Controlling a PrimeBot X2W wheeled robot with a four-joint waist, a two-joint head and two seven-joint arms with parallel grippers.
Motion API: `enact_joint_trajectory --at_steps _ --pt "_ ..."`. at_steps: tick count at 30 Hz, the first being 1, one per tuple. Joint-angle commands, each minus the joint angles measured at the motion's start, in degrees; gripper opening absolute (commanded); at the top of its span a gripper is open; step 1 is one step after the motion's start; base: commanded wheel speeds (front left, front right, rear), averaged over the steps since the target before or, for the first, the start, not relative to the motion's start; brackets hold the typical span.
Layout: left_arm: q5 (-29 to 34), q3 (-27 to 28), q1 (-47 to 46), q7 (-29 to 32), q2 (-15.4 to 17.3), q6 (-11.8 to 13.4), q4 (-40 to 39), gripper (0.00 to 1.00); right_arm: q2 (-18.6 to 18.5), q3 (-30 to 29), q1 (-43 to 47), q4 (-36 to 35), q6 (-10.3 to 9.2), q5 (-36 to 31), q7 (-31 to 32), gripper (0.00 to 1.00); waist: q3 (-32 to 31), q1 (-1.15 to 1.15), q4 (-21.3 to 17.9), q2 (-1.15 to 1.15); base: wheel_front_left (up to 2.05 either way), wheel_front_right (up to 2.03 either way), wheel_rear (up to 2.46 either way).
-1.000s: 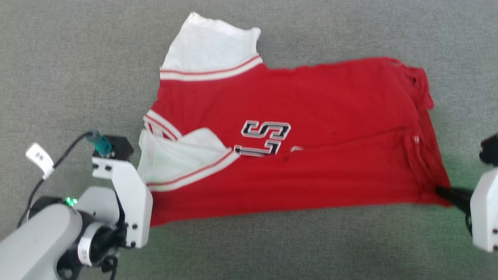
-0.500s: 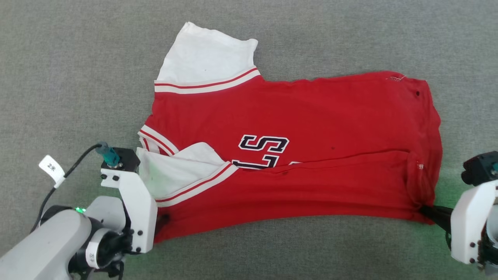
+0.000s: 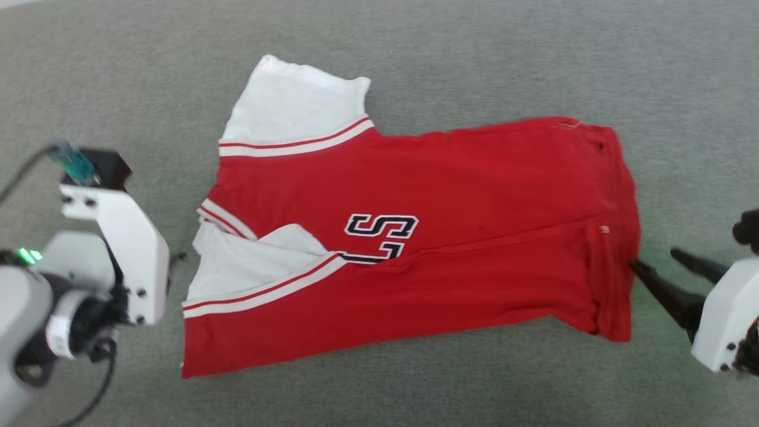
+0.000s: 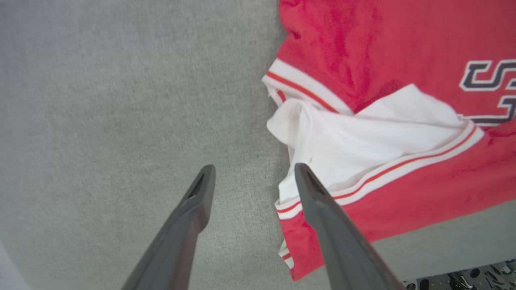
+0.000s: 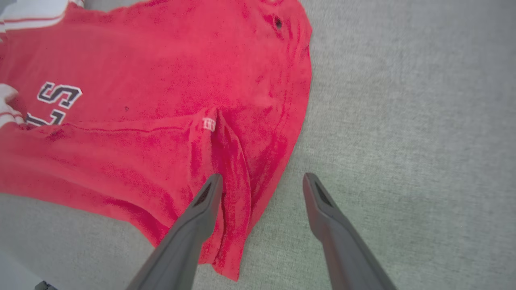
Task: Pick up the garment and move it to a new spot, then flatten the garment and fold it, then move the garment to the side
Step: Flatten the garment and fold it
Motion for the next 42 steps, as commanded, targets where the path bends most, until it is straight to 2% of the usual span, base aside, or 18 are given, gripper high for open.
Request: enact_joint_trajectory --at_steps 1,4,5,7,10,15,16,22,30,37,38,39,42 --pt "0.8 0.6 -1.5 0.5 0.5 0.1 -0.1 1.0 0.7 -0.2 -1.1 -0.8 -0.01 -0.6 -2.1 1.0 -0.4 0.0 -1.2 0.0 0.0 0.0 0.0" --pt "1.2 1.1 -3.5 0.9 0.8 -0.6 0.1 1.0 1.1 -0.3 -1.5 -1.6 -0.01 -1.3 -5.0 1.0 -0.4 0.0 -2.3 0.0 0.0 0.0 0.0" --pt "1.2 1.6 -5.6 1.0 0.5 -1.5 0.9 1.0 1.6 0.2 -2.4 -2.7 -0.01 -2.1 -8.2 1.0 -0.3 0.0 -3.6 0.0 0.0 0.0 0.0" --pt "1.8 1.6 -6.8 0.9 0.6 -2.3 1.4 1.0 1.7 0.5 -2.9 -3.2 -0.01 -2.7 -9.8 1.0 -0.1 0.0 -4.3 0.0 0.0 0.0 0.0" --pt "2.8 2.0 -10.5 -0.3 -0.3 -4.4 3.7 1.0 2.3 1.7 -4.7 -4.4 -0.01 -5.0 -15.9 1.0 0.4 0.0 -6.6 0.0 0.0 0.0 0.0" --pt "4.2 2.3 -17.3 -1.6 -2.7 -8.7 11.4 1.0 4.4 4.2 -8.4 -3.7 -0.01 -9.1 -28.0 1.0 2.0 0.0 -10.8 0.0 0.0 0.0 0.0" --pt "5.0 2.2 -19.9 -1.7 -3.4 -10.1 15.0 1.0 5.2 5.1 -9.9 -2.7 -0.01 -10.6 -32.3 1.0 2.7 0.0 -12.4 0.0 0.0 0.0 0.0" --pt "6.6 1.3 -27.3 -0.9 -6.1 -12.6 25.9 1.0 8.0 7.2 -13.5 1.1 -0.01 -13.9 -42.7 1.0 5.6 0.0 -16.3 0.0 0.0 0.0 0.0" --pt "8.3 -0.2 -33.2 1.2 -8.0 -14.7 38.0 1.0 8.6 11.5 -15.7 5.1 -0.01 -12.7 -45.1 1.0 9.0 0.0 -19.7 0.0 0.0 0.0 0.0" --pt "8.1 -1.4 -33.7 4.1 -9.8 -13.1 45.7 1.0 6.8 15.7 -18.1 7.5 -0.01 -9.9 -43.3 1.0 11.0 0.0 -20.4 0.0 0.0 0.0 0.0" --pt "7.5 -1.9 -33.2 5.3 -10.4 -13.5 46.4 0.56 6.8 16.0 -18.6 8.0 -0.01 -9.4 -42.6 1.0 11.2 0.0 -20.2 0.0 0.0 0.0 0.0" --pt "6.9 -1.9 -32.9 5.9 -11.1 -13.4 46.9 0.0 6.7 16.2 -19.2 8.5 -0.01 -9.1 -41.9 1.0 11.4 0.0 -20.0 0.0 0.0 0.0 0.0" --pt "7.1 -2.5 -32.9 7.0 -12.3 -13.0 47.8 0.0 6.5 17.3 -21.8 9.9 -0.01 -7.6 -38.7 1.0 12.0 0.0 -19.0 0.0 0.0 0.0 0.0"
